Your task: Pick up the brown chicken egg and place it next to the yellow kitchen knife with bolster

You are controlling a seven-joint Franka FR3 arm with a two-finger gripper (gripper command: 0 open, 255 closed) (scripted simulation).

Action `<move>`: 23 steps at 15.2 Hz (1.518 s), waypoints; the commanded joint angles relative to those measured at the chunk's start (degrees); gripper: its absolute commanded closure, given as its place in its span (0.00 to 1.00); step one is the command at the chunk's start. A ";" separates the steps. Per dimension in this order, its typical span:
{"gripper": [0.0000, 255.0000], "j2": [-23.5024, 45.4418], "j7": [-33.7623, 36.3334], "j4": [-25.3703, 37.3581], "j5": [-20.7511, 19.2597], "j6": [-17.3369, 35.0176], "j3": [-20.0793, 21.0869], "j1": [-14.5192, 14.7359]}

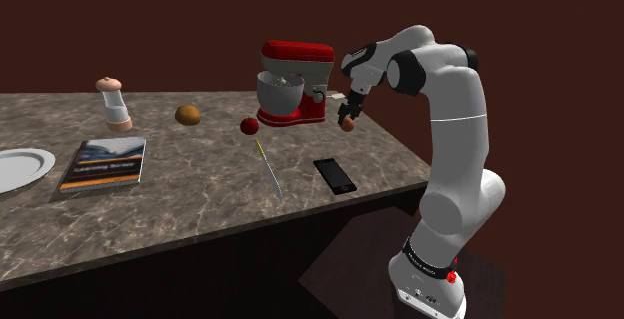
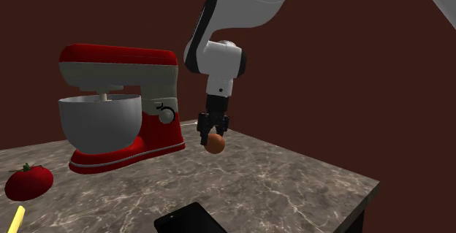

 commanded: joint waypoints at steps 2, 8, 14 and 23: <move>1.00 0.03 0.00 0.00 -0.01 0.00 -0.01 -0.02; 1.00 -0.98 0.66 0.81 -0.66 -1.64 -0.35 0.13; 1.00 -2.76 1.93 2.83 -1.85 -5.10 -0.94 0.28; 1.00 -4.72 3.74 6.93 -3.26 -10.70 -1.58 0.19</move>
